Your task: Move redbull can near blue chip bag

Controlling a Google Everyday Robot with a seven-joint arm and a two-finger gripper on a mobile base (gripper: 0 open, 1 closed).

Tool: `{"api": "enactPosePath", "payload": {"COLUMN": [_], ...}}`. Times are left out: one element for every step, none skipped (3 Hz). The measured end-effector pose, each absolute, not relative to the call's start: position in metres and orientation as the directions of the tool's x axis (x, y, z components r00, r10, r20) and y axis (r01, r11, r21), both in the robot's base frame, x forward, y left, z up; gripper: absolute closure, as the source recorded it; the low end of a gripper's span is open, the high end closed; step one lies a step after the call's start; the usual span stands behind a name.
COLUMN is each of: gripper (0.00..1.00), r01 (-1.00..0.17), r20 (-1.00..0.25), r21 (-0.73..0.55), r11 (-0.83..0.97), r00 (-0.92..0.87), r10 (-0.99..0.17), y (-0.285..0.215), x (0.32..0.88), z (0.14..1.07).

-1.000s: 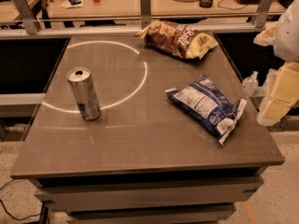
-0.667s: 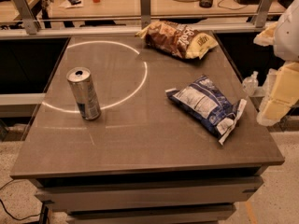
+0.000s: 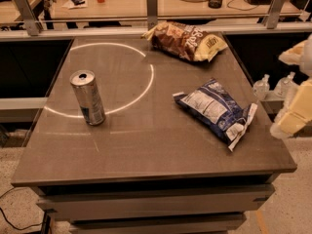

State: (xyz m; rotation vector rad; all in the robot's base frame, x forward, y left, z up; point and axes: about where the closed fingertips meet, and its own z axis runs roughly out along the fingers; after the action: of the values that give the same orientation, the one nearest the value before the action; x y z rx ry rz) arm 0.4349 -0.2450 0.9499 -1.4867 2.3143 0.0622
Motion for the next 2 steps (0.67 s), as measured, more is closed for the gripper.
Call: {"api": "enactPosePath", "payload": {"gripper": [0.0, 0.0], "r01": [-0.831, -0.818], "r20": [-0.512, -0.645], "r21": [-0.105, -0.093], "r11": [0.546, 0.568], "r00": [-0.425, -0.385], "r10": [-0.747, -0.66], "y": [-0.258, -0.255], "x": [0.418, 0.404], "z": [0.92, 0.894]}}
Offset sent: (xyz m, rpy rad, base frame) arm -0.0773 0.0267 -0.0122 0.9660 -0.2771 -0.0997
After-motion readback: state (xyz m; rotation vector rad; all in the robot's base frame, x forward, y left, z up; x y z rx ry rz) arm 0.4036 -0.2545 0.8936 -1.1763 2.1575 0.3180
